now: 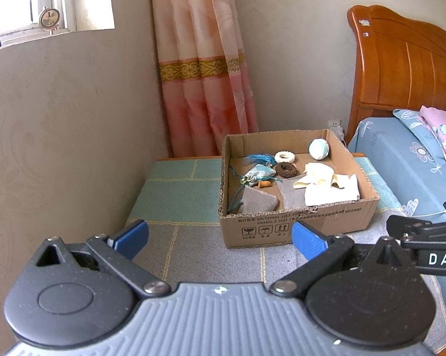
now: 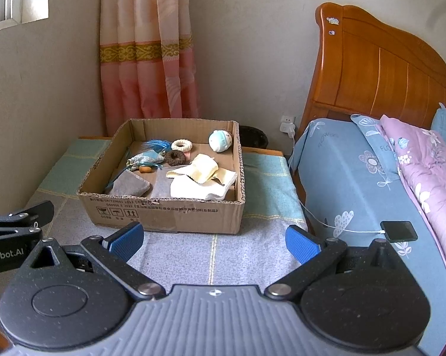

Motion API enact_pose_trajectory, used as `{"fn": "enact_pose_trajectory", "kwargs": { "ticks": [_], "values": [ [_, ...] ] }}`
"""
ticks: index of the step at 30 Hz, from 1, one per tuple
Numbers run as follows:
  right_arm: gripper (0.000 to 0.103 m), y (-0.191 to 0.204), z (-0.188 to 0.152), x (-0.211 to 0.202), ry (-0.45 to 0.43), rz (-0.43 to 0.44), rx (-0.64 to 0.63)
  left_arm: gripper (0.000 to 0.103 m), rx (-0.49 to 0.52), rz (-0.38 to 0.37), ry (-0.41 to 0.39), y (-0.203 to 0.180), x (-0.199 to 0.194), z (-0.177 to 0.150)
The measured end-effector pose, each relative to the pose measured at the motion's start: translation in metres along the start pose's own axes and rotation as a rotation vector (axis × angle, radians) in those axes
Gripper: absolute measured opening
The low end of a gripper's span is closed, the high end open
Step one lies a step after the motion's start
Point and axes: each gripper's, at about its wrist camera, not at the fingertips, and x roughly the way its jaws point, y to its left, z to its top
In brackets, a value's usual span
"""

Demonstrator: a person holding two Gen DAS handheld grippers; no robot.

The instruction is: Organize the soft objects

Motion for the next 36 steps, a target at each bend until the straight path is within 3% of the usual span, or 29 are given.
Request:
{"fn": "enact_pose_trajectory", "kwargs": {
  "ticks": [36],
  "values": [
    [0.103,0.001,0.001,-0.007,-0.010,0.002,0.000,0.102,0.002,0.005,-0.005,0.000,-0.011,0.000]
  ]
}}
